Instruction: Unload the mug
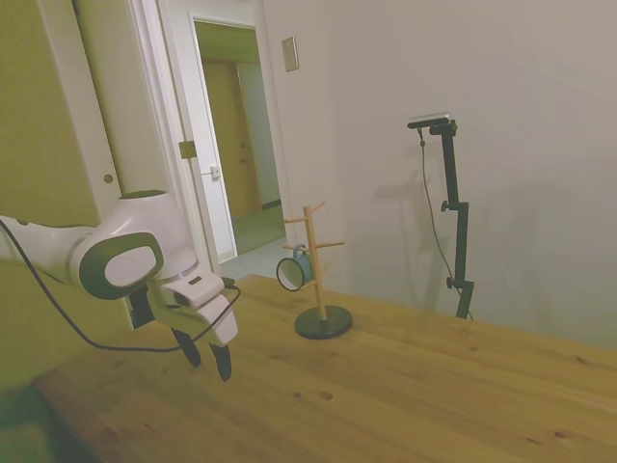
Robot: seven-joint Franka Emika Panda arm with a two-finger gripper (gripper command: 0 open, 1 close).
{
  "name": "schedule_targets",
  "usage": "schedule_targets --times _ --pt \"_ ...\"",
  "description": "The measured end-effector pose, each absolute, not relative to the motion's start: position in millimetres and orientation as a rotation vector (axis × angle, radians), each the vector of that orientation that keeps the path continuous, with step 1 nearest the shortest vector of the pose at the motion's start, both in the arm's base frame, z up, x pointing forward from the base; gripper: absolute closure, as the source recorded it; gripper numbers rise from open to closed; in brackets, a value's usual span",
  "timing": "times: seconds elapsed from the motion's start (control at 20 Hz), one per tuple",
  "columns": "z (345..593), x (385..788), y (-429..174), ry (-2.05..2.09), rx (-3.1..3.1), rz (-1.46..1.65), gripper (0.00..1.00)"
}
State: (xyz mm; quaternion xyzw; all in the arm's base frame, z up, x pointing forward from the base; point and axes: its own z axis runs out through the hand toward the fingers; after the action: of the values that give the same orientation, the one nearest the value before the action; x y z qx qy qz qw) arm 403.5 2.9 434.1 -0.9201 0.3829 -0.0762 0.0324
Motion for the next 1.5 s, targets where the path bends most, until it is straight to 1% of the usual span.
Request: schedule_targets --times 0.3,0.5,0.65,0.8,1.0,1.2,1.5 --pt "429.3 406.4 3.3 1.179 -2.84 -0.204 0.0" --pt "431.1 409.6 5.1 1.171 -2.84 -0.208 0.0" --pt "433.2 419.4 11.2 1.145 -2.835 -0.244 0.0" --pt "431.4 438.1 16.6 1.119 -2.82 -0.294 0.0" --pt "422.1 472.5 29.7 1.059 -2.776 -0.425 0.0" --pt "412.0 501.6 44.9 0.999 -2.764 -0.485 0.0" --pt "410.7 541.7 61.6 0.89 -2.746 -0.682 0.0"
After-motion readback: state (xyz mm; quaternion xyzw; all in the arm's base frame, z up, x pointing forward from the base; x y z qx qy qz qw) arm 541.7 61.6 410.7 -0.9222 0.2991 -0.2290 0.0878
